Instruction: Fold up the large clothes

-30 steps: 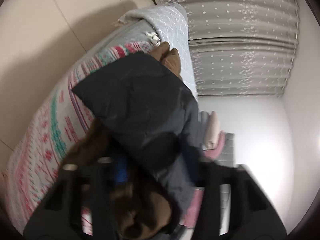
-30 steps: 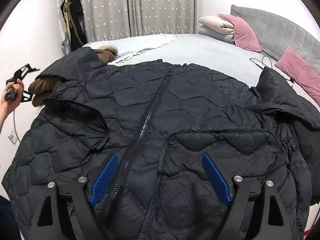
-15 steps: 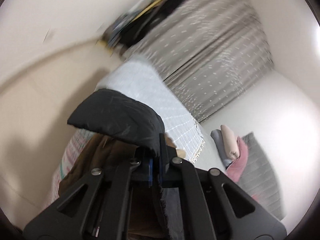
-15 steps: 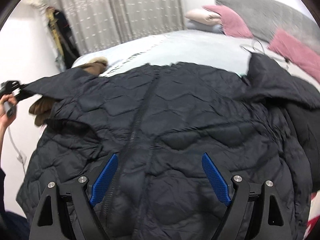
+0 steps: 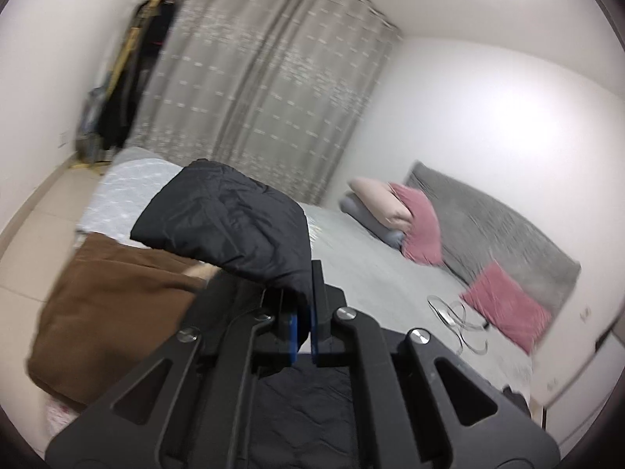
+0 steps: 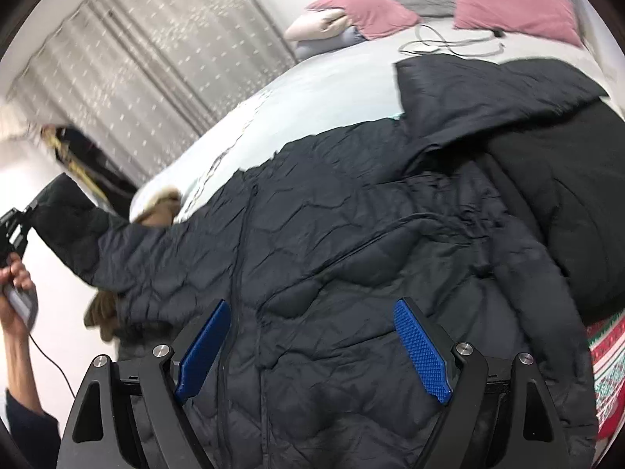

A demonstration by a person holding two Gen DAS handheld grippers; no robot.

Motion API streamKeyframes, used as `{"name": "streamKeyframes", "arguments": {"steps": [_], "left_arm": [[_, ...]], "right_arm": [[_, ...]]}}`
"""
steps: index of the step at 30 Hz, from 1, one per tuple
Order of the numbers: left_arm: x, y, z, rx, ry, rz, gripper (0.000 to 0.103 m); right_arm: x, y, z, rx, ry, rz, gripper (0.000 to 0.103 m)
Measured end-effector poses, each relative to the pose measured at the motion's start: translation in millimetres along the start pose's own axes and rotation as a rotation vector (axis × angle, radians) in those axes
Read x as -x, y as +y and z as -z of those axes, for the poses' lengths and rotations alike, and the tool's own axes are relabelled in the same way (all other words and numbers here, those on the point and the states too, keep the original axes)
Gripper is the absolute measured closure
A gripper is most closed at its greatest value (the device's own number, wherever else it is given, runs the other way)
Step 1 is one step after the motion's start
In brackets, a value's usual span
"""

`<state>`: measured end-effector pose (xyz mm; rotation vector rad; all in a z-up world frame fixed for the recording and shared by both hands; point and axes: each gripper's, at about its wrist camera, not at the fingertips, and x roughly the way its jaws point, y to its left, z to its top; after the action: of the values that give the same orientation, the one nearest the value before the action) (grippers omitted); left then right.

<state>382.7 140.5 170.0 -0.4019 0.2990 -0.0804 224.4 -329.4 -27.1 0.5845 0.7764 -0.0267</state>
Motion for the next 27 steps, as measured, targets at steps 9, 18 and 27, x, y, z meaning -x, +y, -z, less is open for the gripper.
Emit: {"name": "streamKeyframes", "arguments": {"steps": [9, 18, 27], "left_arm": [[-41, -87, 93, -0.165, 0.193, 0.094, 0.098], [-89, -153, 214, -0.44, 0.472, 0.048, 0.042], [-87, -143, 206, -0.382, 0.546, 0.041, 0.039]], "right_arm": [[4, -22, -8, -0.079, 0.006, -0.045, 0.016], [5, -33, -12, -0.116, 0.015, -0.064, 0.016], [14, -41, -15, -0.126, -0.006, -0.058, 0.016]]}}
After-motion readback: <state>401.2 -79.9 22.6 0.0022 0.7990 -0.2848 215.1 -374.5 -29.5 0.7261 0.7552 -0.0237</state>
